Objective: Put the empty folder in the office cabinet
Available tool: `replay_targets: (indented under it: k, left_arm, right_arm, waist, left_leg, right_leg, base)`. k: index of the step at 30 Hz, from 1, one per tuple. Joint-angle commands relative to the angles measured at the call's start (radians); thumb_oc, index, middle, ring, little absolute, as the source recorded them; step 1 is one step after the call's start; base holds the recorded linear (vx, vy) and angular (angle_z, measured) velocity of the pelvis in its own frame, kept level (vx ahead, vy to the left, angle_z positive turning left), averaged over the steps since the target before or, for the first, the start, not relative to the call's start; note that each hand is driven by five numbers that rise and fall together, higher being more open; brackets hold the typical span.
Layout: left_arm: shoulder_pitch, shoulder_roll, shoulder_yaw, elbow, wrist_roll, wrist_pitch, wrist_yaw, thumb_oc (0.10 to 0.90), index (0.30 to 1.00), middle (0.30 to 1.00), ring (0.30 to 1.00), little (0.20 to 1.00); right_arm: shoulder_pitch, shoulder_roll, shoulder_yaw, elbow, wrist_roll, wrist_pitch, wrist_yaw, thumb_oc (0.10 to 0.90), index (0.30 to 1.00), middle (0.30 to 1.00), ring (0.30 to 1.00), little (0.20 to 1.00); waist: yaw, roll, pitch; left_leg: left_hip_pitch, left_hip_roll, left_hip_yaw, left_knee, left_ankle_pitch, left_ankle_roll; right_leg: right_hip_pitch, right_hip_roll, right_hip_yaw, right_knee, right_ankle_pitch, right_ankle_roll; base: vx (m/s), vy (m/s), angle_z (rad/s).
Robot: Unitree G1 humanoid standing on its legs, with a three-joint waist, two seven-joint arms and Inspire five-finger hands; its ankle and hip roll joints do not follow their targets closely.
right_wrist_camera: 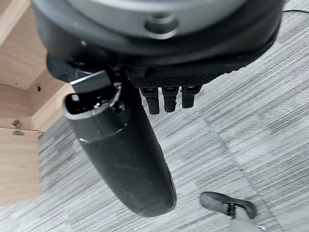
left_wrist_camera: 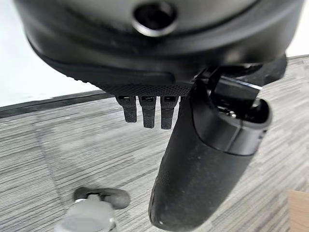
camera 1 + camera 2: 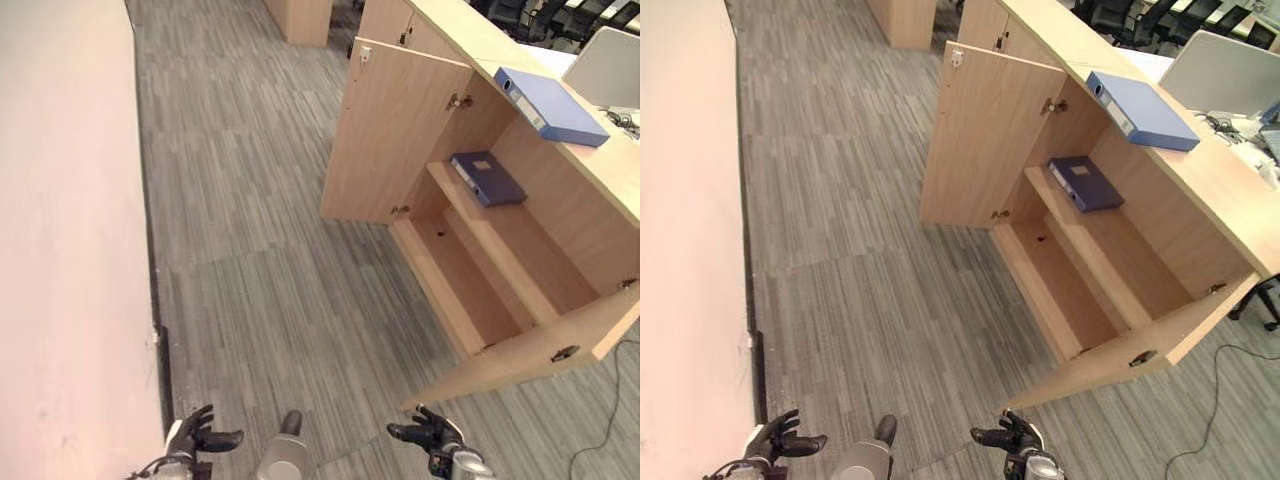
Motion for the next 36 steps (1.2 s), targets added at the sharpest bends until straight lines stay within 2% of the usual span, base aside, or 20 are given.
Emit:
replay_targets:
  k: [1, 3, 4, 6, 9, 10, 11, 13, 15, 17, 21, 25, 28, 31, 32, 35, 36]
  left_arm:
    - [0.033, 0.033, -0.028, -0.076, 0.017, -0.025, 0.004, 0.800, 0.900, 0.900, 0.900, 0.900]
    - [0.034, 0.029, -0.031, -0.078, 0.021, -0.025, 0.003, 0.800, 0.900, 0.900, 0.900, 0.900]
    - [0.031, 0.023, -0.039, -0.073, 0.033, -0.023, -0.002, 0.800, 0.900, 0.900, 0.900, 0.900]
    - [0.022, 0.020, -0.049, -0.060, 0.041, -0.023, -0.007, 0.800, 0.900, 0.900, 0.900, 0.900]
    - [0.010, 0.012, -0.072, -0.050, 0.061, -0.025, -0.009, 0.800, 0.900, 0.900, 0.900, 0.900]
    - [0.010, 0.011, -0.072, -0.049, 0.062, -0.025, -0.009, 0.800, 0.900, 0.900, 0.900, 0.900]
    - [0.009, 0.009, -0.076, -0.038, 0.083, -0.025, -0.011, 0.800, 0.900, 0.900, 0.900, 0.900]
    - [0.015, -0.001, -0.075, -0.020, 0.093, -0.032, -0.009, 0.800, 0.900, 0.900, 0.900, 0.900]
    - [0.016, -0.004, -0.074, -0.018, 0.097, -0.033, -0.010, 0.800, 0.900, 0.900, 0.900, 0.900]
    - [0.028, -0.009, -0.068, -0.010, 0.103, -0.034, -0.009, 0.800, 0.900, 0.900, 0.900, 0.900]
    - [0.046, -0.015, -0.050, -0.001, 0.104, -0.030, -0.006, 0.800, 0.900, 0.900, 0.900, 0.900]
    - [0.055, -0.017, -0.030, -0.006, 0.093, -0.029, 0.001, 0.800, 0.900, 0.900, 0.900, 0.900]
    - [0.051, -0.014, -0.026, -0.008, 0.084, -0.030, 0.004, 0.800, 0.900, 0.900, 0.900, 0.900]
    - [0.052, -0.020, -0.032, 0.001, 0.083, -0.033, 0.003, 0.800, 0.900, 0.900, 0.900, 0.900]
    - [0.062, -0.029, -0.044, 0.002, 0.092, -0.034, 0.000, 0.800, 0.900, 0.900, 0.900, 0.900]
    - [0.067, -0.033, -0.051, -0.002, 0.098, -0.035, -0.003, 0.800, 0.900, 0.900, 0.900, 0.900]
    - [0.073, -0.037, -0.058, -0.002, 0.099, -0.036, -0.006, 0.800, 0.900, 0.900, 0.900, 0.900]
  right_arm:
    - [0.002, -0.072, -0.074, -0.065, 0.003, -0.024, -0.024, 0.800, 0.900, 0.900, 0.900, 0.900]
    - [0.009, -0.074, -0.079, -0.065, 0.004, -0.024, -0.025, 0.800, 0.900, 0.900, 0.900, 0.900]
    - [0.027, -0.077, -0.088, -0.061, 0.004, -0.022, -0.026, 0.800, 0.900, 0.900, 0.900, 0.900]
    - [0.037, -0.081, -0.095, -0.056, 0.004, -0.023, -0.028, 0.800, 0.900, 0.900, 0.900, 0.900]
    - [0.053, -0.085, -0.111, -0.049, 0.018, -0.026, -0.035, 0.800, 0.900, 0.900, 0.900, 0.900]
    - [0.054, -0.085, -0.111, -0.049, 0.018, -0.027, -0.035, 0.800, 0.900, 0.900, 0.900, 0.900]
    - [0.057, -0.086, -0.116, -0.046, 0.016, -0.026, -0.037, 0.800, 0.900, 0.900, 0.900, 0.900]
    - [0.062, -0.090, -0.109, -0.047, 0.008, -0.024, -0.034, 0.800, 0.900, 0.900, 0.900, 0.900]
    - [0.061, -0.094, -0.109, -0.045, 0.002, -0.022, -0.034, 0.800, 0.900, 0.900, 0.900, 0.900]
    - [0.063, -0.098, -0.116, -0.036, 0.002, -0.019, -0.032, 0.800, 0.900, 0.900, 0.900, 0.900]
    - [0.070, -0.104, -0.118, -0.029, -0.007, -0.012, -0.031, 0.800, 0.900, 0.900, 0.900, 0.900]
    - [0.052, -0.107, -0.128, -0.029, -0.015, -0.004, -0.034, 0.800, 0.900, 0.900, 0.900, 0.900]
    - [0.039, -0.116, -0.135, -0.027, -0.015, -0.001, -0.035, 0.800, 0.900, 0.900, 0.900, 0.900]
    - [0.046, -0.123, -0.150, -0.029, 0.002, -0.003, -0.036, 0.800, 0.900, 0.900, 0.900, 0.900]
    - [0.063, -0.129, -0.170, -0.020, 0.020, -0.004, -0.038, 0.800, 0.900, 0.900, 0.900, 0.900]
    - [0.077, -0.132, -0.176, -0.016, 0.027, -0.005, -0.034, 0.800, 0.900, 0.900, 0.900, 0.900]
    - [0.098, -0.134, -0.183, -0.008, 0.037, -0.008, -0.031, 0.800, 0.900, 0.900, 0.900, 0.900]
  waist:
    - [-0.017, 0.142, 0.011]
    - [-0.034, 0.139, 0.020]
    - [-0.055, 0.118, 0.033]
    - [-0.064, 0.099, 0.037]
    - [-0.095, 0.083, 0.045]
    - [-0.098, 0.086, 0.047]
    - [-0.113, 0.084, 0.048]
    - [-0.121, 0.089, 0.047]
    - [-0.122, 0.094, 0.045]
    - [-0.134, 0.103, 0.038]
    - [-0.123, 0.095, 0.017]
    - [-0.126, 0.130, 0.032]
    - [-0.132, 0.139, 0.044]
    - [-0.150, 0.129, 0.030]
    - [-0.184, 0.137, 0.008]
    - [-0.206, 0.152, -0.007]
    - [-0.238, 0.170, -0.026]
  left_leg:
    - [0.075, 0.082, -0.100, -0.106, 0.029, -0.071]
    - [0.105, 0.061, -0.107, -0.119, 0.022, -0.070]
    - [0.147, 0.022, -0.102, -0.126, -0.008, -0.068]
    - [0.163, -0.007, -0.108, -0.123, -0.031, -0.072]
    - [0.201, -0.034, -0.143, -0.108, -0.068, -0.087]
    - [0.205, -0.031, -0.146, -0.107, -0.073, -0.088]
    - [0.227, -0.031, -0.148, -0.110, -0.087, -0.096]
    - [0.247, -0.032, -0.144, -0.112, -0.110, -0.099]
    - [0.256, -0.032, -0.143, -0.113, -0.117, -0.097]
    - [0.288, -0.031, -0.145, -0.108, -0.152, -0.099]
    - [0.316, -0.029, -0.130, -0.080, -0.212, -0.106]
    - [0.337, 0.014, -0.118, -0.053, -0.258, -0.120]
    - [0.353, 0.033, -0.119, -0.044, -0.289, -0.131]
    - [0.394, 0.037, -0.107, -0.068, -0.313, -0.145]
    - [0.433, 0.065, -0.102, -0.089, -0.330, -0.166]
    - [0.449, 0.095, -0.098, -0.094, -0.334, -0.181]
    - [0.455, 0.145, -0.093, -0.078, -0.306, -0.209]
  right_leg:
    - [-0.180, 0.065, -0.116, 0.097, 0.133, 0.030]
    - [-0.202, 0.047, -0.135, 0.075, 0.114, 0.030]
    - [-0.197, -0.035, -0.200, -0.084, 0.086, 0.030]
    - [-0.201, -0.082, -0.239, -0.236, 0.054, 0.006]
    - [-0.232, -0.107, -0.245, -0.406, 0.070, -0.015]
    - [-0.224, -0.103, -0.249, -0.411, 0.070, -0.015]
    - [-0.257, -0.135, -0.258, -0.477, 0.103, -0.011]
    - [-0.235, -0.133, -0.249, -0.564, 0.132, -0.013]
    - [-0.236, -0.133, -0.236, -0.576, 0.146, -0.011]
    - [-0.246, -0.142, -0.204, -0.596, 0.165, -0.007]
    - [-0.201, -0.179, -0.244, -0.681, 0.209, 0.000]
    - [-0.261, -0.226, -0.259, -0.695, 0.222, 0.017]
    - [-0.276, -0.257, -0.261, -0.699, 0.227, 0.022]
    - [-0.263, -0.275, -0.276, -0.701, 0.253, 0.030]
    - [-0.269, -0.278, -0.283, -0.684, 0.255, 0.028]
    - [-0.271, -0.269, -0.287, -0.671, 0.246, 0.025]
    - [-0.280, -0.247, -0.286, -0.646, 0.219, 0.008]
  base:
    - [0.30, 0.548, 0.40]
    - [0.30, 0.277, 0.87]
    - [0.37, 0.193, 0.78]
    - [0.29, 0.076, 0.36]
    - [0.23, -0.025, 0.47]
    - [0.21, -0.048, 0.93]
    - [0.16, -0.036, 0.71]
    - [0.16, -0.012, 0.42]
    - [0.13, 0.027, 0.30]
    - [0.26, 0.012, 0.13]
    - [0.24, -0.054, -0.07]
    - [0.20, -0.068, -0.64]
    - [0.25, -0.051, -0.27]
    - [0.38, 0.035, 0.22]
    - [0.41, 0.033, -0.20]
    - [0.35, -0.010, 0.04]
    - [0.39, -0.074, 0.24]
